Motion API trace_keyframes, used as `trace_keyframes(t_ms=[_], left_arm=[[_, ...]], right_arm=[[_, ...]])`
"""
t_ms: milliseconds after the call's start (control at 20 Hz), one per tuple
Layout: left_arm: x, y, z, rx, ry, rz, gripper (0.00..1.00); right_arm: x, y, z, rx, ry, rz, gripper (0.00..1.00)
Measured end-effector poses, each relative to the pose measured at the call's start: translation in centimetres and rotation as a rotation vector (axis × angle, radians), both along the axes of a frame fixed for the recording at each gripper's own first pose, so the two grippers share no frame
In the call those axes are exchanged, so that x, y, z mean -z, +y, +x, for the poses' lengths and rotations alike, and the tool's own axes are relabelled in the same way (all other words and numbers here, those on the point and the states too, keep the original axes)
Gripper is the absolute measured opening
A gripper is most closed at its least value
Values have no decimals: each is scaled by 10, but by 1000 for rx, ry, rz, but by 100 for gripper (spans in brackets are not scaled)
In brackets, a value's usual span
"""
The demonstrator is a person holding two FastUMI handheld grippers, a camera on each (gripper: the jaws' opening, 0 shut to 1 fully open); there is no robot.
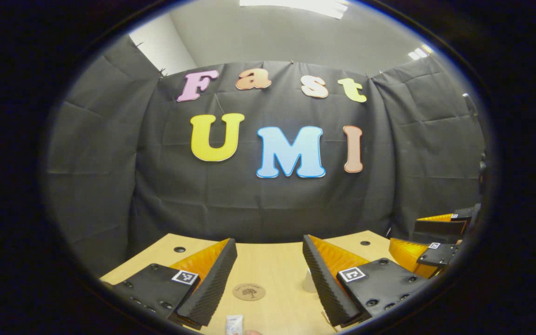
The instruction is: Put the toothbrush and toothpaste on the desktop into the cup, then pick up the cup and place it on the coaster on the desktop.
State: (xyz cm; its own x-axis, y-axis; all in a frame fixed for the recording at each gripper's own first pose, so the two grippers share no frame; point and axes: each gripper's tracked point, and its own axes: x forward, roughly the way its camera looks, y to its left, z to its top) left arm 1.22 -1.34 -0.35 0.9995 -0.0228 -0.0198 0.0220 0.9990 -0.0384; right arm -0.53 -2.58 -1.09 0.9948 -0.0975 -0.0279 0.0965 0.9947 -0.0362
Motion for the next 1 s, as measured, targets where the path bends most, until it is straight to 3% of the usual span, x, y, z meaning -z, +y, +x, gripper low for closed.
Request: trace_keyframes(t_ms=[250, 450, 1000], left_arm=[[3, 2, 6, 3, 6, 11, 93], [20, -3, 10, 28, 61, -17, 93], [119, -3, 11, 35, 400, -26, 94]], right_arm=[[2, -3, 3, 19, 13, 16, 89], [27, 5, 4, 6, 107, 53, 89], [112, 49, 3, -99, 408, 66, 89]])
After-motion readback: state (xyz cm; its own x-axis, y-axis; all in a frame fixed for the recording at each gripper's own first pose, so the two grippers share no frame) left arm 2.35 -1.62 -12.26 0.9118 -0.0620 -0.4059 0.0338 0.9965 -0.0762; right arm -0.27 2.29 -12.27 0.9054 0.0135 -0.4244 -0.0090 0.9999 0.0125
